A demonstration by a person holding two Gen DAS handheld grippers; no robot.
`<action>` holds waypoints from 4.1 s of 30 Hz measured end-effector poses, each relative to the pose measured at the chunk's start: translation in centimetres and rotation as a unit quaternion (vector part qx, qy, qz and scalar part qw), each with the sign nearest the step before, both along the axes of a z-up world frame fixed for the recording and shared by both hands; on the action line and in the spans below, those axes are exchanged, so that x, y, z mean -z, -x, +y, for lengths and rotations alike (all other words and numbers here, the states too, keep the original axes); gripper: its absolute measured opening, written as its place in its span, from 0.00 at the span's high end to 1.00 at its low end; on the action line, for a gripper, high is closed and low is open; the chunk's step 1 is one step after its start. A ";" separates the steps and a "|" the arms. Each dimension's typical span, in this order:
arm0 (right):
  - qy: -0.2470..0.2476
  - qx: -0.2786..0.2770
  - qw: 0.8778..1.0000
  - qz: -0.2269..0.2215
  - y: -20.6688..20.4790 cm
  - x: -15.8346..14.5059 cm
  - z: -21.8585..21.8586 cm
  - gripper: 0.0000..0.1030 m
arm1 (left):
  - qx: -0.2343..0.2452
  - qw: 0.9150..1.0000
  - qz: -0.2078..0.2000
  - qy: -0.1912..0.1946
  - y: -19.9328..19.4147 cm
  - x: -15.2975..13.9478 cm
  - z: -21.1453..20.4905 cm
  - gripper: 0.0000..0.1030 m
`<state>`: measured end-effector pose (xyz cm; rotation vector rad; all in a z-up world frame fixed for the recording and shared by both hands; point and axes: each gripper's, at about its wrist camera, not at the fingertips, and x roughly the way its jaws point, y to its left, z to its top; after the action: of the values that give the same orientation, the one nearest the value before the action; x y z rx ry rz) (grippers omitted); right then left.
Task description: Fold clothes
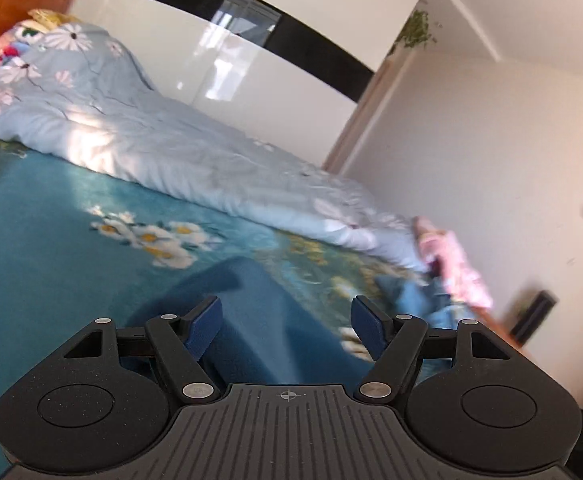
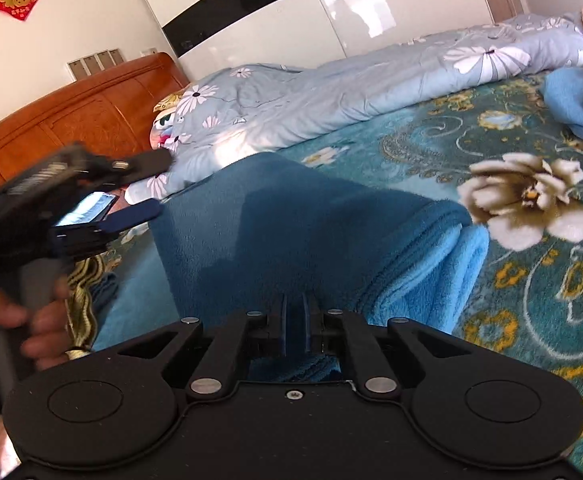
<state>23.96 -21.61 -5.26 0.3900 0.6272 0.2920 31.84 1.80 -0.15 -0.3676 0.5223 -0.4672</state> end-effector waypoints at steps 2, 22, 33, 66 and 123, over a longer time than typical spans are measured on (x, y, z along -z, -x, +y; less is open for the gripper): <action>-0.003 -0.003 1.000 0.002 0.2 0.2 0.1 0.91 | -0.007 1.000 0.020 -0.004 -0.9 1.5 0.8 0.35; -0.048 -0.014 0.998 -0.036 2.1 -0.1 -0.7 0.49 | 0.030 0.998 0.036 -0.046 -0.4 4.2 1.8 0.30; -0.057 0.119 0.989 -0.060 2.9 -0.1 -3.0 0.02 | 0.007 0.995 0.019 -0.096 -4.0 1.9 2.5 0.02; -0.284 0.113 0.951 0.055 -1.2 5.5 -8.9 0.30 | 0.025 0.967 0.206 0.144 -5.3 8.1 5.9 0.52; -0.243 -0.066 0.968 -0.013 4.4 -6.1 -1.0 0.40 | -0.028 0.969 0.059 0.239 12.4 0.5 15.4 0.32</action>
<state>19.54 -22.63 0.80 0.8148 0.5526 0.5819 19.48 17.23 -0.65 -0.8759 0.5098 -0.5166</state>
